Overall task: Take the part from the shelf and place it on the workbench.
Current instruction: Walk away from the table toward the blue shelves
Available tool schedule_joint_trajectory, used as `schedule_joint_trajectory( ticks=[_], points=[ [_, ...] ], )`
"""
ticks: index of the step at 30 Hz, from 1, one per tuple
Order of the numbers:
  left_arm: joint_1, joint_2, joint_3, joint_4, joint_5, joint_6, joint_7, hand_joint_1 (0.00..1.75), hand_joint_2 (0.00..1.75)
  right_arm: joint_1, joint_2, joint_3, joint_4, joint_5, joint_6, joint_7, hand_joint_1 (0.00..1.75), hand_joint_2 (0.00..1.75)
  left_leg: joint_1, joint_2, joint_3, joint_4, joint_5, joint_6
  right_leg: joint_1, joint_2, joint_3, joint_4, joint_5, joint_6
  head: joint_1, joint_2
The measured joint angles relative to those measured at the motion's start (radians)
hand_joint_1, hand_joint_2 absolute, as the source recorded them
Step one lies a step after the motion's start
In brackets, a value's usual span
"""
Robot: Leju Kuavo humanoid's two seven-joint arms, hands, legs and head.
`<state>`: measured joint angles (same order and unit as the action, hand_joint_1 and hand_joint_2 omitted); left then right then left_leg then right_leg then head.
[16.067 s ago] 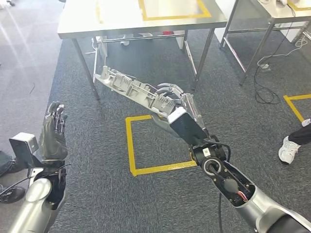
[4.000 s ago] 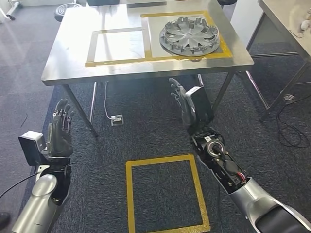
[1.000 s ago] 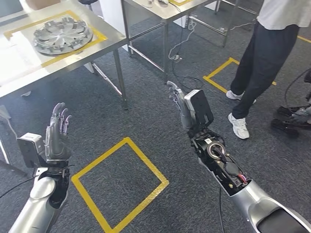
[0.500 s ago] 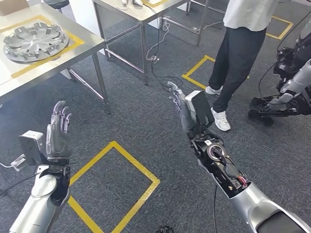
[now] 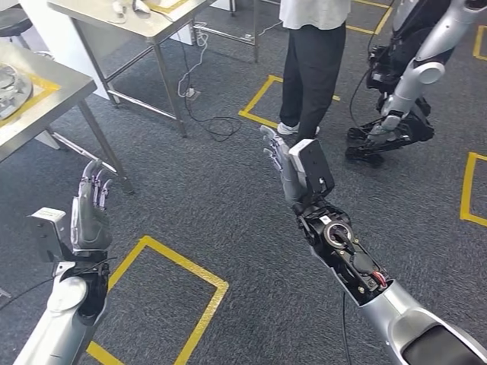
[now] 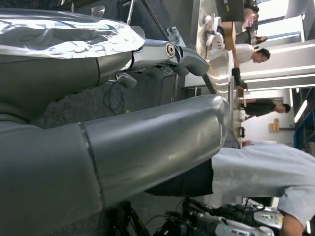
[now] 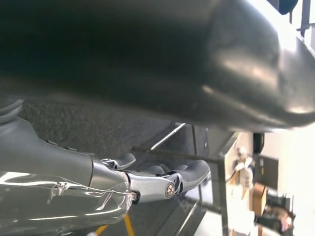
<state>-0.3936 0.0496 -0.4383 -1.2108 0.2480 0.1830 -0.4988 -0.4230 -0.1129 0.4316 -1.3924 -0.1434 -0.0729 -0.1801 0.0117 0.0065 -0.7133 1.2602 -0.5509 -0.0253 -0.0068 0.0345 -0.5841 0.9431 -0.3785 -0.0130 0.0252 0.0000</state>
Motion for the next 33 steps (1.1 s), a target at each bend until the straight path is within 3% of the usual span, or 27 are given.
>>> schedule_joint_trajectory(
  ticks=[1,2,4,5,6,8,9,11,13,15,16,17,19,21,22,24,26,28,30,31,32,33],
  points=[
    [0.003,0.0,0.0,0.0,0.0,0.0,0.0,0.0,0.0,0.002,0.0,0.001,0.0,0.0,0.0,0.0,0.0,0.0,0.0,-0.002,-0.003,-0.006,0.018,0.002,0.001,0.015,0.0,0.0,0.0,0.0,-0.004,0.0],
    [0.004,0.001,0.0,0.0,0.0,0.0,0.001,0.0,0.0,0.003,0.0,0.002,0.0,0.0,-0.001,0.0,0.0,0.0,0.0,-0.006,0.016,-0.056,0.054,0.006,0.001,0.029,0.001,0.001,0.0,0.0,-0.008,0.0],
    [0.003,0.002,0.0,0.0,0.0,0.0,0.001,0.0,0.0,0.004,0.0,0.002,0.0,0.0,-0.003,0.0,0.0,0.0,0.001,-0.043,0.084,-0.208,0.128,0.015,0.002,0.054,0.0,0.005,0.0,0.003,-0.015,0.0],
    [0.003,0.002,0.0,0.0,0.0,0.0,0.001,0.0,0.0,0.004,0.0,0.002,0.0,0.0,-0.003,0.0,0.0,0.0,0.002,-0.059,0.109,-0.265,0.149,0.018,0.002,0.066,-0.003,0.006,0.0,0.006,-0.016,0.0],
    [0.003,0.002,0.0,0.0,0.0,0.0,0.001,0.0,0.0,0.005,0.0,0.003,0.0,0.001,-0.004,0.001,0.0,0.0,0.003,-0.071,0.123,-0.298,0.158,0.019,0.001,0.076,-0.006,0.008,0.0,0.011,-0.017,0.0],
    [0.003,0.0,0.0,0.0,-0.001,0.0,0.001,0.0,0.0,0.008,0.0,0.003,0.0,0.001,-0.007,0.001,0.0,0.0,0.002,-0.058,0.128,-0.31,0.157,0.021,-0.002,0.098,-0.012,0.005,0.003,0.023,-0.016,0.0],
    [0.003,-0.001,0.0,0.0,-0.001,0.0,0.001,0.0,0.0,0.01,0.0,0.002,-0.001,0.001,-0.008,0.001,0.0,0.0,0.003,-0.046,0.131,-0.314,0.159,0.024,-0.002,0.094,-0.017,0.008,0.001,0.029,-0.015,0.0],
    [0.002,-0.004,0.0,0.0,-0.002,0.0,0.001,0.0,0.0,0.012,0.0,-0.001,-0.002,0.001,-0.01,0.001,0.0,0.0,0.007,-0.021,0.141,-0.324,0.161,0.034,0.0,0.045,-0.043,0.062,-0.032,0.041,-0.005,0.0],
    [0.002,-0.006,0.0,0.0,-0.003,-0.001,0.0,0.0,0.0,0.014,0.0,-0.001,-0.002,0.001,-0.011,0.001,0.0,0.0,0.006,0.001,0.145,-0.326,0.158,0.041,-0.004,-0.013,-0.105,0.196,-0.099,0.051,0.007,0.0],
    [0.004,-0.006,0.0,0.0,-0.003,-0.002,0.001,0.0,0.0,0.018,0.0,0.0,-0.002,0.001,-0.011,0.001,0.0,0.0,0.006,0.023,0.147,-0.325,0.155,0.041,-0.011,-0.028,-0.158,0.308,-0.137,0.059,0.015,0.0],
    [0.005,-0.006,0.0,0.0,-0.003,-0.001,0.0,0.0,0.0,0.021,0.0,-0.001,-0.002,0.001,-0.011,0.001,0.0,0.0,0.007,0.034,0.148,-0.325,0.153,0.039,-0.015,-0.031,-0.158,0.31,-0.128,0.062,0.019,0.0],
    [0.006,-0.006,0.0,0.0,-0.003,0.0,0.0,0.0,0.0,0.022,0.0,-0.001,-0.002,0.001,-0.012,0.001,0.0,0.0,0.008,0.044,0.151,-0.324,0.151,0.036,-0.017,-0.037,-0.136,0.268,-0.101,0.064,0.026,0.0],
    [0.007,-0.006,0.0,0.0,-0.003,0.003,-0.002,0.0,0.0,0.02,0.0,-0.002,-0.002,0.001,-0.011,-0.001,0.0,0.0,0.008,0.064,0.159,-0.322,0.143,0.026,-0.015,-0.072,-0.055,0.119,-0.038,0.066,0.037,0.0],
    [0.008,-0.006,0.0,0.0,-0.002,0.005,-0.004,0.0,0.0,0.017,0.0,0.0,-0.002,0.001,-0.008,-0.003,0.0,0.0,0.001,0.081,0.162,-0.319,0.137,0.015,-0.008,-0.098,-0.005,0.027,-0.015,0.054,0.04,0.0],
    [0.009,-0.006,-0.001,-0.001,-0.002,0.006,-0.005,0.0,0.0,0.016,0.0,0.001,-0.002,0.002,-0.008,-0.004,0.0,0.0,-0.003,0.09,0.163,-0.318,0.137,0.011,-0.003,-0.098,-0.001,0.018,-0.019,0.046,0.037,0.0],
    [0.011,-0.006,-0.001,-0.002,-0.002,0.006,-0.007,0.0,0.0,0.015,0.0,0.002,-0.002,0.001,-0.007,-0.005,0.0,0.0,-0.001,0.105,0.165,-0.316,0.132,0.0,-0.003,-0.074,-0.002,0.016,-0.015,0.028,0.028,0.0],
    [0.012,-0.005,0.0,-0.006,-0.003,0.007,-0.008,0.0,0.0,0.012,0.0,0.001,-0.003,0.001,-0.008,-0.007,0.0,0.0,0.004,0.073,0.148,-0.27,0.098,-0.008,-0.005,-0.052,0.001,0.01,-0.011,0.013,0.023,0.0],
    [0.016,-0.004,0.0,-0.008,-0.004,0.007,-0.008,0.0,0.0,0.011,0.0,0.003,-0.003,0.001,-0.009,-0.008,0.0,0.0,0.006,0.021,0.085,-0.139,0.035,-0.009,-0.004,-0.03,0.001,0.008,-0.008,0.003,0.011,0.0],
    [0.025,-0.002,0.0,-0.009,-0.005,0.008,-0.006,0.0,0.0,0.015,0.0,0.006,-0.003,0.001,-0.009,-0.007,0.0,0.0,0.004,0.001,0.012,-0.012,-0.003,-0.006,-0.001,-0.004,0.0,0.008,-0.007,-0.001,-0.002,0.0],
    [0.029,-0.001,0.0,-0.009,-0.006,0.008,-0.005,0.0,0.0,0.017,0.0,0.007,-0.003,0.001,-0.009,-0.007,0.0,0.0,0.003,-0.002,-0.004,0.004,0.006,-0.003,0.002,0.011,0.0,0.008,-0.007,-0.002,-0.007,0.0],
    [0.031,-0.001,0.0,-0.009,-0.007,0.009,-0.004,0.0,0.0,0.019,0.0,0.008,-0.003,0.0,-0.009,-0.007,0.0,0.0,0.002,-0.005,0.002,-0.025,0.035,0.002,0.004,0.025,0.001,0.009,-0.007,-0.002,-0.011,0.0],
    [0.032,0.0,0.0,-0.01,-0.008,0.01,-0.002,0.0,0.0,0.019,0.0,0.009,-0.003,0.0,-0.009,-0.007,0.0,0.0,0.0,-0.014,0.028,-0.091,0.079,0.009,0.005,0.039,0.003,0.009,-0.007,-0.002,-0.014,0.0]
  ],
)
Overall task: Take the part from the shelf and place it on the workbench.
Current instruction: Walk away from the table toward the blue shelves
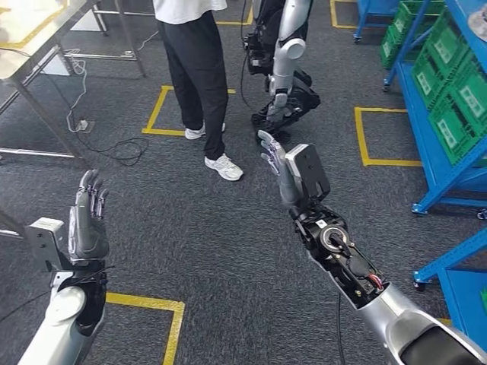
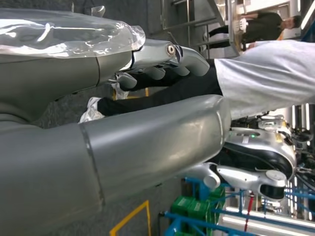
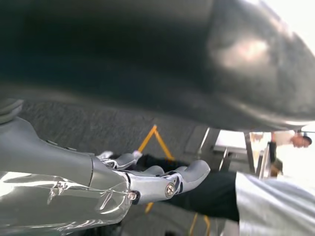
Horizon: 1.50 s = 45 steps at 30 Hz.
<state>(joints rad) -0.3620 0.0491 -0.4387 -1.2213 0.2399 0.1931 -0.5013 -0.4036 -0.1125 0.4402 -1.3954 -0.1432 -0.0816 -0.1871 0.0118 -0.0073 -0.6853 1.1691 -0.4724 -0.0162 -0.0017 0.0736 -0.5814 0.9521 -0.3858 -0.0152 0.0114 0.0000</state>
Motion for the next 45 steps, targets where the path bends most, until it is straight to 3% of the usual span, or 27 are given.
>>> schedule_joint_trajectory(
  ticks=[2,3,4,6,8,10,12,13,14,17,19,21,23,26,28,29,30,32,34,36,37,39,41,42,43,44,45],
  points=[
    [-0.001,0.001,0.0,-0.004,-0.002,0.002,0.001,0.0,0.0,-0.001,0.0,0.0,0.0,0.0,0.0,-0.001,0.0,0.0,-0.001,-0.041,0.062,-0.148,0.068,0.014,0.001,0.024,-0.002,0.002,0.0,0.002,-0.003,0.0],
    [-0.002,0.001,0.0,-0.006,-0.002,0.002,0.002,0.0,0.0,-0.001,0.0,0.001,0.0,0.0,0.0,-0.001,0.0,0.0,-0.001,-0.056,0.081,-0.194,0.083,0.016,-0.001,0.034,-0.005,0.003,0.0,0.005,-0.003,0.0],
    [-0.002,0.001,0.0,-0.006,-0.003,0.002,0.002,0.0,0.0,0.0,0.0,0.001,0.0,0.0,0.0,-0.001,0.0,0.0,-0.002,-0.062,0.088,-0.214,0.086,0.016,-0.003,0.044,-0.01,0.004,0.001,0.01,-0.003,0.0],
    [-0.003,-0.001,0.0,-0.007,-0.003,0.001,0.003,0.0,0.0,0.001,0.0,0.002,0.0,0.0,-0.001,-0.002,0.0,0.0,-0.002,-0.04,0.093,-0.224,0.089,0.016,-0.008,0.058,-0.017,0.003,0.002,0.021,-0.004,0.0],
    [-0.005,-0.003,0.0,-0.009,-0.003,-0.001,0.003,0.0,0.0,0.002,0.0,0.001,0.0,0.0,-0.003,-0.003,0.0,0.0,0.002,-0.016,0.103,-0.234,0.09,0.023,-0.003,0.018,-0.035,0.037,-0.021,0.031,0.003,0.0],
    [-0.005,-0.005,0.0,-0.011,-0.003,-0.003,0.002,0.0,0.0,0.002,0.0,0.001,0.0,0.0,-0.004,-0.004,0.0,0.0,0.003,0.006,0.111,-0.238,0.088,0.029,-0.003,-0.044,-0.087,0.151,-0.079,0.039,0.017,0.0],
    [-0.002,-0.005,0.0,-0.011,-0.003,-0.003,0.002,0.0,0.0,0.005,0.001,0.004,0.001,0.0,-0.004,-0.004,0.0,0.0,0.002,0.029,0.113,-0.237,0.085,0.03,-0.012,-0.064,-0.147,0.279,-0.127,0.047,0.026,0.0],
    [-0.001,-0.005,0.0,-0.011,-0.003,-0.003,0.003,0.0,0.0,0.007,0.001,0.005,0.002,0.0,-0.004,-0.004,0.0,0.0,0.002,0.041,0.113,-0.237,0.083,0.028,-0.016,-0.068,-0.157,0.299,-0.126,0.051,0.03,0.0],
    [0.0,-0.005,0.0,-0.011,-0.003,-0.003,0.003,0.0,0.0,0.008,0.001,0.005,0.002,0.0,-0.004,-0.004,0.0,0.0,0.003,0.052,0.115,-0.235,0.081,0.026,-0.019,-0.072,-0.144,0.273,-0.106,0.054,0.034,0.0],
    [-0.001,-0.005,0.0,-0.011,-0.003,-0.003,0.003,0.0,0.0,0.006,0.001,0.005,0.002,0.0,-0.004,-0.004,0.0,0.0,0.003,0.081,0.122,-0.227,0.07,0.011,-0.019,-0.113,-0.034,0.067,-0.025,0.057,0.047,0.0],
    [-0.004,-0.005,0.0,-0.012,-0.004,-0.004,0.002,0.0,0.0,0.006,0.002,0.006,0.003,0.0,-0.003,-0.005,0.0,0.0,-0.003,0.096,0.123,-0.225,0.066,0.001,-0.012,-0.122,-0.005,0.014,-0.02,0.046,0.046,0.0],
    [-0.005,-0.006,0.0,-0.012,-0.005,-0.004,0.0,0.0,0.0,0.006,0.002,0.006,0.003,0.0,-0.003,-0.005,0.0,0.0,-0.003,0.11,0.125,-0.225,0.065,-0.01,-0.009,-0.099,-0.006,0.015,-0.016,0.031,0.041,0.0],
    [-0.007,-0.006,0.0,-0.012,-0.006,-0.003,-0.003,0.0,0.0,0.003,0.002,0.005,0.003,0.0,-0.001,-0.007,0.0,0.0,0.002,0.091,0.117,-0.194,0.04,-0.019,-0.01,-0.079,-0.004,0.011,-0.011,0.018,0.036,0.0],
    [-0.007,-0.003,0.001,-0.012,-0.006,-0.003,-0.006,0.0,0.0,-0.004,0.005,0.007,0.006,0.0,0.005,-0.01,0.0,0.0,0.004,0.024,0.026,-0.007,-0.053,-0.021,-0.01,-0.05,-0.006,0.008,-0.006,0.004,0.017,0.0],
    [-0.003,-0.001,0.001,-0.012,-0.006,-0.003,-0.006,0.0,0.0,-0.005,0.007,0.01,0.01,0.0,0.007,-0.01,0.0,0.0,0.002,0.013,-0.033,0.091,-0.075,-0.016,-0.006,-0.024,-0.008,0.008,-0.004,0.0,0.006,0.0],
    [-0.002,-0.001,0.001,-0.012,-0.006,-0.002,-0.006,0.0,0.0,-0.005,0.008,0.011,0.012,0.0,0.008,-0.01,0.0,0.0,0.0,0.01,-0.034,0.08,-0.056,-0.011,-0.003,-0.01,-0.008,0.008,-0.004,-0.001,0.003,0.0],
    [-0.002,0.0,0.001,-0.012,-0.006,-0.002,-0.006,0.0,0.0,-0.006,0.008,0.011,0.014,0.0,0.008,-0.01,0.0,0.0,-0.001,0.005,-0.014,0.029,-0.019,-0.004,-0.002,0.003,-0.007,0.008,-0.003,-0.002,0.0,0.0],
    [-0.005,0.0,0.001,-0.012,-0.006,-0.002,-0.006,0.0,0.0,-0.01,0.008,0.011,0.015,0.0,0.008,-0.011,0.0,0.0,-0.003,-0.032,0.053,-0.121,0.054,0.011,0.001,0.028,-0.007,0.009,-0.003,-0.001,-0.003,0.0],
    [-0.008,0.001,0.001,-0.012,-0.008,-0.004,-0.006,0.0,0.0,-0.015,0.008,0.011,0.017,0.0,0.009,-0.011,0.0,0.0,-0.005,-0.056,0.091,-0.205,0.079,0.017,-0.001,0.05,-0.012,0.009,-0.001,0.006,-0.003,0.0],
    [-0.011,0.0,0.001,-0.012,-0.009,-0.007,-0.006,0.0,0.0,-0.017,0.008,0.011,0.019,0.0,0.01,-0.012,0.0,0.0,-0.006,-0.04,0.098,-0.221,0.078,0.019,-0.005,0.072,-0.017,0.005,0.002,0.018,-0.002,0.0],
    [-0.012,-0.001,0.001,-0.012,-0.01,-0.008,-0.006,0.0,0.0,-0.017,0.008,0.01,0.019,0.0,0.011,-0.012,0.0,0.0,-0.005,-0.028,0.103,-0.229,0.08,0.022,-0.005,0.065,-0.02,0.007,0.0,0.024,-0.002,0.0],
    [-0.015,-0.002,0.001,-0.012,-0.01,-0.011,-0.006,0.0,0.0,-0.02,0.008,0.009,0.02,0.0,0.011,-0.013,0.0,0.0,0.0,-0.002,0.116,-0.245,0.084,0.029,-0.001,0.011,-0.044,0.057,-0.032,0.032,0.007,0.0],
    [-0.016,-0.003,0.001,-0.012,-0.011,-0.012,-0.004,0.0,0.0,-0.024,0.008,0.009,0.023,-0.003,0.011,-0.014,0.0,0.0,-0.002,0.021,0.122,-0.249,0.083,0.033,-0.005,-0.05,-0.106,0.191,-0.095,0.039,0.018,0.0],
    [-0.016,-0.003,0.001,-0.012,-0.011,-0.012,-0.003,0.0,0.0,-0.024,0.008,0.011,0.024,-0.005,0.012,-0.014,0.0,0.0,-0.002,0.033,0.123,-0.249,0.082,0.034,-0.01,-0.061,-0.139,0.258,-0.12,0.043,0.021,0.0],
    [-0.015,-0.003,0.001,-0.012,-0.012,-0.012,-0.002,0.0,0.0,-0.022,0.008,0.012,0.027,-0.008,0.012,-0.014,0.0,0.0,-0.002,0.045,0.124,-0.248,0.08,0.033,-0.014,-0.065,-0.159,0.299,-0.13,0.047,0.024,0.0],
    [-0.015,-0.003,0.001,-0.012,-0.012,-0.012,-0.001,0.0,0.0,-0.021,0.008,0.012,0.028,-0.01,0.013,-0.015,0.0,0.0,-0.002,0.056,0.125,-0.248,0.078,0.031,-0.019,-0.069,-0.159,0.3,-0.12,0.051,0.027,0.0],
    [-0.015,-0.003,0.001,-0.012,-0.012,-0.012,0.0,0.0,0.0,-0.021,0.008,0.012,0.03,-0.013,0.013,-0.015,0.0,0.0,-0.002,0.066,0.127,-0.246,0.074,0.028,-0.023,-0.076,-0.136,0.255,-0.092,0.055,0.032,0.0]
  ],
)
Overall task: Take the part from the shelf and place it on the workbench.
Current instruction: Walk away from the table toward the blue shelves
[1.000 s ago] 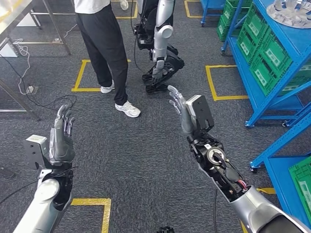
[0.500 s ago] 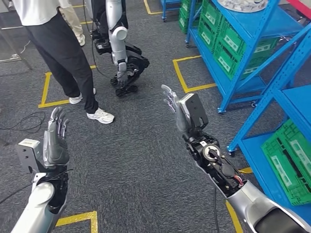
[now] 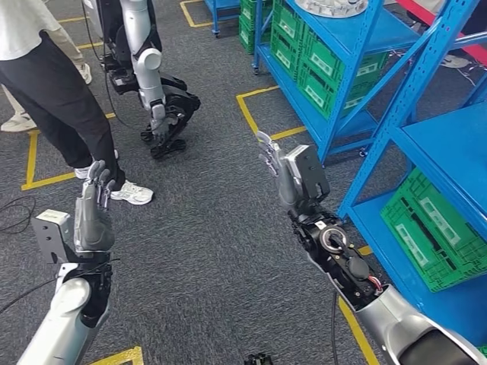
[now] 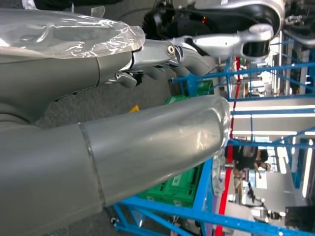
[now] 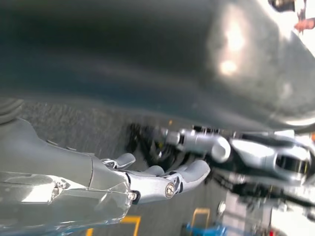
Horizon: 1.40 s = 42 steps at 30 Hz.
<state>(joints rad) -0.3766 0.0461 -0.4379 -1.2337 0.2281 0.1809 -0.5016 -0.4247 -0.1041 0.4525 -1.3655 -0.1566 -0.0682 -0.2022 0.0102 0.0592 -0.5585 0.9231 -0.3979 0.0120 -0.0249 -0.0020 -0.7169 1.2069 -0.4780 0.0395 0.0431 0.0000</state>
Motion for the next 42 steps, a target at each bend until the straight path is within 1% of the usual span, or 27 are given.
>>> schedule_joint_trajectory(
  ticks=[2,4,6,7,9,11,13,14,15,16,18,20,21,22,23,25,27,28,29,30,31,32,34,36,38,40,42],
  points=[
    [0.0,0.0,0.0,0.0,0.0,0.002,0.001,0.0,0.0,-0.002,0.0,0.0,0.002,-0.004,0.0,-0.001,0.0,0.0,-0.001,0.02,0.004,0.007,-0.009,-0.01,0.001,-0.038,0.079,-0.146,0.06,0.004,0.011,0.0],
    [-0.001,0.001,0.0,0.0,0.0,0.006,0.004,0.0,0.0,-0.005,0.0,0.001,0.003,-0.008,0.0,-0.002,0.0,0.0,-0.008,0.036,0.004,0.016,-0.016,-0.021,0.007,-0.063,0.125,-0.231,0.08,-0.004,0.013,0.0],
    [0.0,0.001,0.0,-0.001,-0.001,0.009,0.006,0.0,0.0,-0.005,0.0,0.002,0.004,-0.01,0.0,-0.003,0.0,0.0,-0.009,0.056,0.005,0.018,-0.017,-0.03,0.013,-0.046,0.125,-0.238,0.078,-0.02,0.006,0.0],
    [0.0,0.001,0.0,-0.001,-0.001,0.01,0.006,0.0,0.0,-0.005,0.0,0.003,0.004,-0.011,0.0,-0.003,0.0,0.0,-0.006,0.056,0.006,0.021,-0.022,-0.036,0.014,-0.034,0.126,-0.24,0.08,-0.027,0.003,0.0],
    [0.0,0.001,0.0,-0.003,-0.001,0.011,0.006,0.0,0.0,-0.009,0.0,0.002,0.004,-0.013,-0.001,-0.003,0.0,0.0,0.002,0.015,-0.012,0.068,-0.055,-0.045,0.012,-0.012,0.128,-0.244,0.084,-0.041,-0.001,0.0],
    [0.003,0.003,0.0,-0.003,-0.001,0.014,0.005,0.0,0.0,-0.011,0.0,0.003,0.005,-0.017,0.0,-0.003,0.0,0.0,0.006,-0.039,-0.076,0.198,-0.119,-0.048,0.011,0.01,0.127,-0.246,0.087,-0.05,-0.012,0.0],
    [0.01,0.005,0.0,-0.003,-0.001,0.018,0.006,0.0,0.0,-0.009,0.001,0.005,0.007,-0.02,0.002,-0.003,0.0,0.0,0.006,-0.052,-0.148,0.326,-0.159,-0.046,0.015,0.037,0.125,-0.246,0.088,-0.055,-0.026,0.0],
    [0.013,0.005,0.0,-0.003,-0.001,0.018,0.006,0.0,0.0,-0.008,0.002,0.007,0.008,-0.021,0.002,-0.002,0.0,0.0,0.005,-0.054,-0.164,0.344,-0.154,-0.044,0.017,0.051,0.125,-0.246,0.089,-0.056,-0.029,0.0],
    [0.014,0.005,0.0,-0.003,-0.001,0.019,0.006,0.0,0.0,-0.008,0.002,0.008,0.008,-0.023,0.002,-0.002,0.0,0.0,0.004,-0.056,-0.158,0.321,-0.13,-0.04,0.018,0.066,0.125,-0.246,0.09,-0.056,-0.032,0.0],
    [0.015,0.005,0.0,-0.003,-0.001,0.019,0.006,0.0,0.0,-0.008,0.002,0.008,0.009,-0.024,0.002,-0.002,0.0,0.0,0.004,-0.061,-0.133,0.262,-0.093,-0.035,0.019,0.079,0.126,-0.246,0.09,-0.056,-0.033,0.0],
    [0.012,0.005,0.0,-0.003,-0.001,0.019,0.006,0.0,0.0,-0.008,0.002,0.009,0.009,-0.025,0.001,-0.003,0.0,0.0,0.003,-0.099,-0.063,0.112,-0.025,-0.024,0.018,0.104,0.126,-0.247,0.092,-0.053,-0.035,0.0],
    [0.009,0.004,0.0,-0.004,-0.003,0.019,0.005,0.0,0.0,-0.009,0.002,0.009,0.01,-0.025,0.001,-0.003,0.0,0.0,-0.001,-0.13,-0.028,0.032,-0.001,-0.019,0.012,0.125,0.12,-0.247,0.095,-0.044,-0.036,0.0],
    [0.007,0.003,0.0,-0.004,-0.003,0.019,0.004,0.0,0.0,-0.009,0.002,0.009,0.01,-0.025,0.002,-0.003,0.0,0.0,-0.003,-0.131,-0.025,0.024,-0.002,-0.018,0.009,0.135,0.116,-0.25,0.098,-0.037,-0.036,0.0],
    [0.006,0.002,0.0,-0.005,-0.004,0.019,0.003,0.0,0.0,-0.009,0.002,0.009,0.011,-0.025,0.002,-0.003,0.0,0.0,-0.004,-0.119,-0.023,0.018,0.0,-0.016,0.007,0.145,0.114,-0.253,0.101,-0.03,-0.038,0.0],
    [0.006,0.001,0.0,-0.005,-0.004,0.019,0.003,0.0,0.0,-0.008,0.002,0.009,0.011,-0.025,0.002,-0.003,0.0,0.0,-0.003,-0.106,-0.019,0.012,0.003,-0.012,0.007,0.144,0.112,-0.254,0.1,-0.024,-0.037,0.0],
    [0.005,-0.001,0.0,-0.005,-0.004,0.019,0.003,0.0,0.0,-0.01,0.002,0.007,0.012,-0.025,0.002,-0.004,0.0,0.0,0.002,-0.081,-0.008,-0.004,0.008,-0.003,0.013,0.096,0.089,-0.21,0.071,-0.017,-0.028,0.0],
    [0.006,-0.003,0.0,-0.005,-0.004,0.019,0.002,0.0,0.0,-0.012,0.002,0.008,0.013,-0.025,0.002,-0.004,0.0,0.0,0.0,-0.056,-0.003,-0.01,0.008,0.003,0.015,0.032,0.029,-0.078,0.005,-0.011,-0.015,0.0],
    [0.007,-0.003,0.0,-0.005,-0.004,0.019,0.002,0.0,0.0,-0.011,0.002,0.009,0.014,-0.025,0.002,-0.004,0.0,0.0,-0.002,-0.043,-0.003,-0.01,0.007,0.004,0.013,0.018,-0.005,-0.005,-0.025,-0.008,-0.011,0.0],
    [0.009,-0.003,0.0,-0.005,-0.004,0.019,0.003,0.0,0.0,-0.009,0.002,0.01,0.015,-0.026,0.002,-0.003,0.0,0.0,-0.003,-0.031,-0.003,-0.009,0.006,0.004,0.011,0.012,-0.026,0.041,-0.038,-0.005,-0.008,0.0],
    [0.01,-0.003,0.0,-0.005,-0.004,0.019,0.003,0.0,0.0,-0.007,0.002,0.01,0.016,-0.026,0.002,-0.003,0.0,0.0,-0.003,-0.019,-0.003,-0.009,0.005,0.003,0.008,0.008,-0.028,0.049,-0.033,-0.003,-0.005,0.0],
    [0.011,-0.003,0.0,-0.005,-0.004,0.019,0.003,0.0,0.0,-0.006,0.002,0.01,0.017,-0.026,0.001,-0.003,0.0,0.0,-0.003,-0.008,-0.002,-0.008,0.004,0.002,0.007,0.003,-0.006,0.011,-0.009,-0.002,0.0,0.0],
    [0.011,-0.004,0.0,-0.005,-0.004,0.019,0.003,0.0,0.0,-0.007,0.002,0.01,0.018,-0.027,0.001,-0.003,0.0,0.0,-0.003,0.003,0.0,-0.007,0.001,-0.001,0.006,-0.011,0.034,-0.061,0.025,-0.002,0.006,0.0],
    [0.01,-0.004,0.0,-0.005,-0.004,0.019,0.002,0.0,0.0,-0.01,0.002,0.01,0.019,-0.027,0.001,-0.003,0.0,0.0,-0.007,0.022,0.002,-0.001,-0.005,-0.01,0.012,-0.053,0.113,-0.204,0.07,-0.008,0.015,0.0],
    [0.009,-0.003,0.0,-0.005,-0.004,0.019,0.002,0.0,0.0,-0.012,0.002,0.01,0.019,-0.027,0.001,-0.004,0.0,0.0,-0.013,0.038,0.001,0.004,-0.009,-0.018,0.019,-0.066,0.14,-0.253,0.076,-0.018,0.015,0.0],
    [0.009,-0.004,0.0,-0.005,-0.005,0.018,0.003,0.0,0.0,-0.012,0.002,0.011,0.02,-0.027,0.001,-0.003,0.0,0.0,-0.013,0.059,0.002,0.006,-0.01,-0.026,0.023,-0.043,0.138,-0.254,0.079,-0.031,0.008,0.0],
    [0.007,-0.004,0.0,-0.005,-0.004,0.016,0.002,0.0,0.0,-0.014,0.002,0.01,0.021,-0.028,-0.002,-0.003,0.0,0.0,-0.006,0.033,-0.009,0.039,-0.036,-0.037,0.021,-0.019,0.138,-0.258,0.084,-0.044,0.003,0.0],
    [0.005,-0.004,0.0,-0.002,-0.003,0.012,0.0,0.0,0.0,-0.017,0.001,0.01,0.022,-0.029,-0.008,-0.002,0.0,0.0,-0.001,-0.026,-0.063,0.155,-0.098,-0.044,0.017,0.003,0.138,-0.261,0.089,-0.055,-0.005,0.0]
  ],
)
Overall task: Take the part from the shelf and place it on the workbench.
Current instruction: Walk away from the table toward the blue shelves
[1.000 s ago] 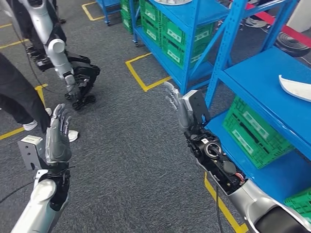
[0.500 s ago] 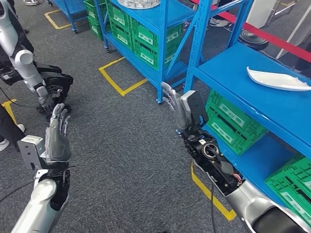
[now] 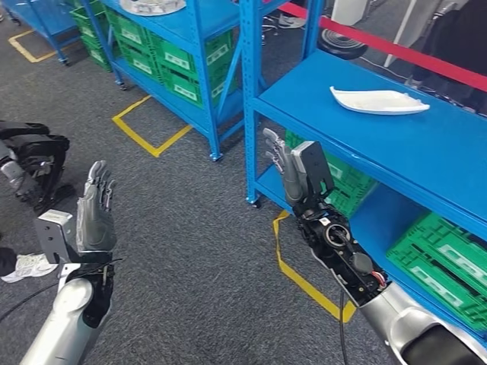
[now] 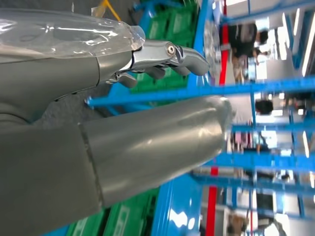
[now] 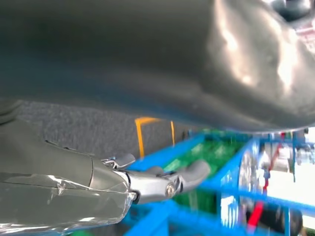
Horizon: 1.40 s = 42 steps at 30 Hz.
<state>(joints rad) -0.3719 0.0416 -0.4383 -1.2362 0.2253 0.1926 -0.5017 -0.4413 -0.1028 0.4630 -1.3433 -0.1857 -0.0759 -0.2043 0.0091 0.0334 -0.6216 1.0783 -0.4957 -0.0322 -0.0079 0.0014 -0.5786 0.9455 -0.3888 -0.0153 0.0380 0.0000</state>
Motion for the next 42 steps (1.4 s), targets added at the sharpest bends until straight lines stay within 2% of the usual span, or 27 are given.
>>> schedule_joint_trajectory(
  ticks=[2,3,4,6,8,9,11,12,14,16,18,19,20,22,23,25,27,29,31,32,33,34,35,36,38,40,42],
  points=[
    [0.0,0.0,0.0,0.005,0.002,-0.006,-0.003,0.0,0.0,0.002,0.0,0.002,0.001,-0.002,-0.005,0.001,0.0,0.0,0.0,-0.023,-0.073,0.137,-0.049,0.0,0.001,0.025,-0.003,0.0,0.002,-0.005,-0.012,0.0],
    [0.0,0.0,0.0,0.008,0.004,-0.008,-0.005,0.0,0.0,0.005,0.0,0.003,0.001,-0.004,-0.007,0.002,0.0,0.0,0.0,-0.026,-0.093,0.168,-0.049,0.002,0.001,0.039,-0.004,0.0,0.003,-0.006,-0.017,0.0],
    [0.0,0.0,0.0,0.011,0.005,-0.011,-0.008,0.0,0.0,0.007,0.0,0.004,0.001,-0.006,-0.009,0.002,0.0,0.0,0.0,-0.028,-0.093,0.157,-0.03,0.005,0.002,0.054,-0.004,0.001,0.003,-0.006,-0.021,0.0],
    [-0.003,0.0,0.0,0.014,0.006,-0.013,-0.012,0.0,0.0,0.009,0.0,0.004,0.001,-0.009,-0.011,0.002,0.0,0.0,0.0,-0.048,-0.038,0.029,0.046,0.016,0.001,0.083,-0.003,0.002,0.003,-0.006,-0.027,0.0],
    [-0.008,0.0,0.0,0.015,0.008,-0.014,-0.015,0.0,0.0,0.009,0.0,0.003,0.0,-0.01,-0.012,0.002,0.0,0.0,0.001,-0.083,0.023,-0.101,0.093,0.024,0.002,0.107,-0.007,0.005,0.004,0.0,-0.031,0.0],
    [-0.011,-0.001,-0.001,0.015,0.009,-0.014,-0.017,0.0,0.0,0.01,0.0,0.003,0.0,-0.01,-0.012,0.002,0.0,0.0,0.0,-0.092,0.037,-0.132,0.099,0.027,0.0,0.117,-0.01,0.005,0.005,0.005,-0.032,0.0],
    [-0.015,-0.004,-0.001,0.017,0.011,-0.015,-0.019,0.0,0.0,0.013,0.0,0.002,0.0,-0.01,-0.012,0.002,0.0,0.0,-0.003,-0.079,0.042,-0.143,0.097,0.03,-0.005,0.138,-0.015,0.002,0.008,0.019,-0.032,0.0],
    [-0.017,-0.006,-0.001,0.017,0.012,-0.015,-0.021,0.0,0.0,0.015,-0.001,0.001,0.0,-0.01,-0.012,0.002,0.0,0.0,-0.002,-0.067,0.046,-0.149,0.099,0.034,-0.006,0.134,-0.019,0.004,0.006,0.024,-0.032,0.0],
    [-0.021,-0.01,-0.001,0.019,0.013,-0.014,-0.023,0.0,0.0,0.017,-0.002,-0.002,0.0,-0.01,-0.012,0.001,0.0,0.0,0.001,-0.043,0.055,-0.162,0.103,0.043,-0.002,0.086,-0.045,0.057,-0.028,0.032,-0.023,0.0],
    [-0.022,-0.012,-0.001,0.021,0.013,-0.014,-0.025,0.0,0.0,0.018,-0.002,-0.003,0.0,-0.01,-0.011,0.0,0.0,0.0,0.0,-0.022,0.059,-0.166,0.103,0.049,-0.002,0.026,-0.106,0.19,-0.096,0.038,-0.01,0.0],
    [-0.021,-0.013,-0.001,0.026,0.014,-0.014,-0.026,0.0,0.0,0.024,-0.002,-0.002,0.0,-0.009,-0.011,0.0,0.0,0.0,-0.001,0.0,0.06,-0.165,0.1,0.05,-0.006,0.009,-0.159,0.303,-0.133,0.045,-0.003,0.0],
    [-0.02,-0.013,-0.001,0.028,0.014,-0.014,-0.026,0.0,0.0,0.027,-0.002,-0.002,0.0,-0.009,-0.011,0.0,0.0,0.0,-0.001,0.011,0.06,-0.164,0.099,0.049,-0.009,0.005,-0.162,0.309,-0.125,0.047,0.0,0.0],
    [-0.02,-0.014,-0.001,0.029,0.014,-0.014,-0.026,0.0,0.0,0.028,-0.002,-0.003,0.0,-0.009,-0.012,0.0,0.0,0.0,-0.001,0.021,0.062,-0.163,0.096,0.047,-0.011,0.0,-0.142,0.271,-0.099,0.049,0.005,0.0],
    [-0.02,-0.015,-0.001,0.031,0.014,-0.014,-0.026,0.0,0.0,0.028,-0.002,-0.006,0.0,-0.009,-0.012,0.0,0.0,0.0,-0.001,0.04,0.065,-0.157,0.088,0.039,-0.009,-0.035,-0.068,0.127,-0.037,0.05,0.016,0.0],
    [-0.02,-0.015,-0.001,0.031,0.014,-0.014,-0.027,0.0,0.0,0.027,-0.002,-0.006,-0.001,-0.009,-0.012,0.0,0.0,0.0,-0.004,0.049,0.066,-0.152,0.084,0.034,-0.006,-0.053,-0.035,0.066,-0.019,0.046,0.02,0.0],
    [-0.02,-0.015,-0.001,0.032,0.014,-0.014,-0.028,0.0,0.0,0.028,-0.002,-0.007,-0.002,-0.008,-0.012,0.001,0.0,0.0,-0.011,0.067,0.065,-0.145,0.079,0.026,0.002,-0.069,-0.01,0.018,-0.016,0.034,0.021,0.0],
    [-0.021,-0.016,-0.001,0.033,0.014,-0.014,-0.029,0.0,0.0,0.031,-0.002,-0.007,-0.004,-0.007,-0.013,0.001,0.0,0.0,-0.01,0.083,0.065,-0.141,0.074,0.016,0.003,-0.045,-0.01,0.016,-0.012,0.018,0.013,0.0],
    [-0.021,-0.016,-0.002,0.033,0.013,-0.013,-0.029,0.0,0.0,0.03,-0.003,-0.009,-0.007,-0.005,-0.014,0.002,0.0,0.0,-0.004,0.052,0.051,-0.098,0.043,0.006,0.001,-0.021,-0.008,0.011,-0.008,0.004,0.008,0.0],
    [-0.019,-0.015,-0.002,0.034,0.013,-0.013,-0.03,0.0,0.0,0.028,-0.003,-0.009,-0.009,-0.005,-0.015,0.002,0.0,0.0,0.001,-0.003,-0.009,0.028,-0.019,0.002,-0.001,0.002,-0.008,0.01,-0.005,-0.006,-0.003,0.0],
    [-0.017,-0.015,-0.002,0.034,0.013,-0.013,-0.03,0.0,0.0,0.029,-0.003,-0.009,-0.01,-0.005,-0.015,0.002,0.0,0.0,0.001,-0.016,-0.048,0.102,-0.047,0.002,0.0,0.014,-0.009,0.01,-0.004,-0.009,-0.009,0.0],
    [-0.015,-0.014,-0.002,0.035,0.013,-0.013,-0.03,0.0,0.0,0.031,-0.003,-0.007,-0.01,-0.005,-0.015,0.002,0.0,0.0,0.001,-0.023,-0.079,0.156,-0.06,0.002,0.001,0.028,-0.01,0.01,-0.004,-0.01,-0.015,0.0],
    [-0.013,-0.013,-0.002,0.036,0.013,-0.013,-0.029,0.0,0.0,0.032,-0.002,-0.007,-0.01,-0.005,-0.014,0.002,0.0,0.0,0.0,-0.026,-0.094,0.173,-0.053,0.005,0.003,0.043,-0.01,0.011,-0.004,-0.011,-0.02,0.0],
    [-0.012,-0.013,-0.002,0.037,0.013,-0.013,-0.029,0.0,0.0,0.033,-0.002,-0.006,-0.009,-0.005,-0.013,0.002,0.0,0.0,-0.001,-0.029,-0.088,0.15,-0.029,0.009,0.004,0.057,-0.01,0.011,-0.003,-0.011,-0.024,0.0],
    [-0.013,-0.012,-0.002,0.037,0.013,-0.012,-0.029,0.0,0.0,0.032,-0.002,-0.006,-0.009,-0.005,-0.012,0.002,0.0,0.0,-0.001,-0.038,-0.063,0.088,0.009,0.016,0.005,0.071,-0.009,0.011,-0.003,-0.011,-0.027,0.0],
    [-0.015,-0.011,-0.002,0.037,0.013,-0.012,-0.029,0.0,0.0,0.029,-0.002,-0.007,-0.009,-0.005,-0.011,0.002,0.0,0.0,-0.002,-0.081,0.004,-0.058,0.072,0.03,0.006,0.095,-0.01,0.012,-0.001,-0.008,-0.03,0.0],
    [-0.018,-0.011,-0.002,0.037,0.013,-0.012,-0.028,0.0,0.0,0.028,-0.002,-0.006,-0.009,-0.006,-0.01,0.002,0.0,0.0,-0.005,-0.103,0.038,-0.13,0.091,0.036,0.003,0.117,-0.015,0.013,0.001,0.0,-0.031,0.0],
    [-0.02,-0.012,-0.002,0.037,0.013,-0.012,-0.028,0.0,0.0,0.028,-0.003,-0.007,-0.01,-0.006,-0.01,0.002,0.0,0.0,-0.005,-0.081,0.044,-0.141,0.093,0.039,0.0,0.132,-0.021,0.011,0.002,0.012,-0.032,0.0]
  ],
)
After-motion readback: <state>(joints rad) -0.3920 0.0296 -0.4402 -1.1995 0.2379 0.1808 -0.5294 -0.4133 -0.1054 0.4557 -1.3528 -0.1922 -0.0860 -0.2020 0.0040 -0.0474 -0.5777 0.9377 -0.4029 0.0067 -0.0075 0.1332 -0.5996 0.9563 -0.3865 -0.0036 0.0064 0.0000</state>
